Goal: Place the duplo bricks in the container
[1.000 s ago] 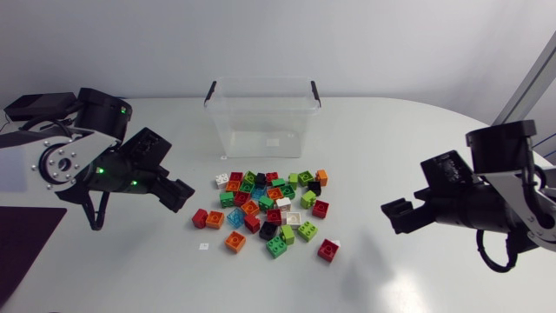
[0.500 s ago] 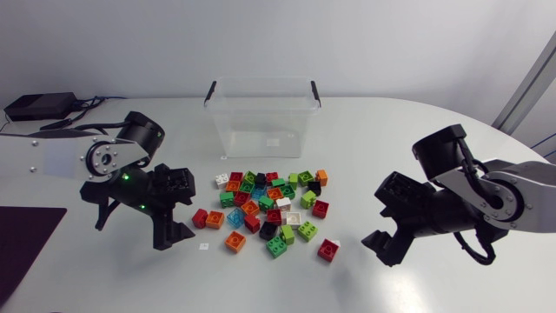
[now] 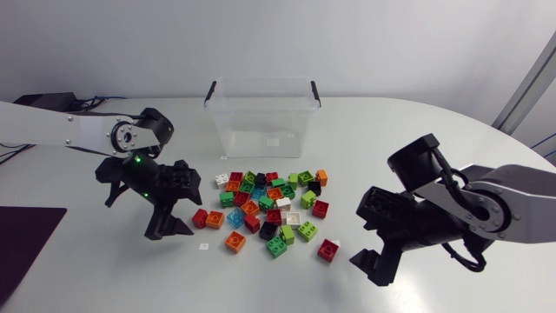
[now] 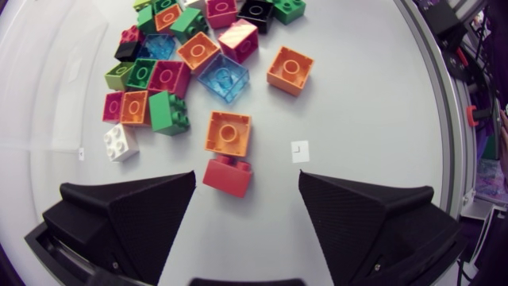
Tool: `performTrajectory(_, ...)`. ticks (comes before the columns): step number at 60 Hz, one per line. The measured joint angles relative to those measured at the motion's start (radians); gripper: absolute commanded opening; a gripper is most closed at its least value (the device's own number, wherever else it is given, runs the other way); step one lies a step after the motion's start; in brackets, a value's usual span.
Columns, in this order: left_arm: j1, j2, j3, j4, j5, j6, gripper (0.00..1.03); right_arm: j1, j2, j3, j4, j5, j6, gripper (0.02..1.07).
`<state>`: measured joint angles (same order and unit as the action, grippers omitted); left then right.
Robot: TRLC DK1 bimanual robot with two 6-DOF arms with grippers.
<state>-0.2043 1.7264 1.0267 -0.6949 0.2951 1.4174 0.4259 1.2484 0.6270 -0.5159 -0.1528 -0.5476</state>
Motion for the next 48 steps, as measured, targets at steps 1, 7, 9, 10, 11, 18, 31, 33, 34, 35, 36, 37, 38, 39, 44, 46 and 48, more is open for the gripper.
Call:
performTrajectory(1,-0.001,0.003,0.000,-0.005,0.000,0.008,0.84,0.000,0.003,0.000,0.000,0.000,0.000,1.02)
performTrajectory(7,-0.002,0.018,0.001,-0.012,0.000,0.044,0.82,0.000,0.028,0.000,0.023,0.000,0.001,1.02)
performTrajectory(9,-0.002,0.024,0.003,-0.012,-0.001,0.051,0.82,0.001,0.037,0.001,0.027,0.000,0.002,1.02)
performTrajectory(10,-0.003,0.026,0.004,-0.012,-0.001,0.055,0.81,0.003,0.040,0.002,0.029,0.000,0.004,1.02)
performTrajectory(11,-0.003,0.030,0.006,-0.011,0.000,0.060,0.80,0.006,0.045,0.002,0.033,0.000,0.005,1.02)
performTrajectory(18,-0.008,0.045,0.021,0.001,0.000,0.073,0.80,0.029,0.067,0.002,0.052,0.000,0.023,1.02)
performTrajectory(31,-0.010,0.066,0.023,0.016,-0.002,0.076,0.80,0.058,0.085,0.005,0.068,0.016,0.035,1.02)
performTrajectory(33,-0.010,0.068,0.024,0.016,-0.002,0.076,0.80,0.061,0.087,0.008,0.069,0.019,0.038,1.02)
performTrajectory(34,-0.010,0.070,0.023,0.016,-0.005,0.076,0.78,0.063,0.087,0.009,0.071,0.019,0.040,1.02)
performTrajectory(35,-0.010,0.072,0.024,0.016,-0.005,0.076,0.76,0.064,0.089,0.011,0.072,0.020,0.043,1.02)
performTrajectory(36,-0.010,0.074,0.024,0.016,-0.005,0.076,0.75,0.065,0.090,0.013,0.072,0.019,0.043,1.02)
performTrajectory(37,-0.010,0.076,0.024,0.016,-0.005,0.076,0.73,0.066,0.092,0.014,0.073,0.019,0.046,1.02)
performTrajectory(38,-0.010,0.078,0.024,0.016,-0.006,0.076,0.70,0.067,0.093,0.015,0.075,0.019,0.046,1.02)
performTrajectory(39,-0.010,0.080,0.024,0.016,-0.006,0.076,0.68,0.069,0.094,0.016,0.077,0.021,0.047,1.02)
performTrajectory(44,-0.012,0.096,0.026,0.016,-0.008,0.077,0.58,0.074,0.105,0.019,0.079,0.023,0.048,1.02)
performTrajectory(46,-0.015,0.106,0.029,0.016,-0.008,0.077,0.58,0.076,0.109,0.019,0.079,0.023,0.050,1.02)
performTrajectory(48,-0.019,0.113,0.031,0.018,-0.010,0.077,0.57,0.077,0.114,0.019,0.080,0.023,0.050,1.02)
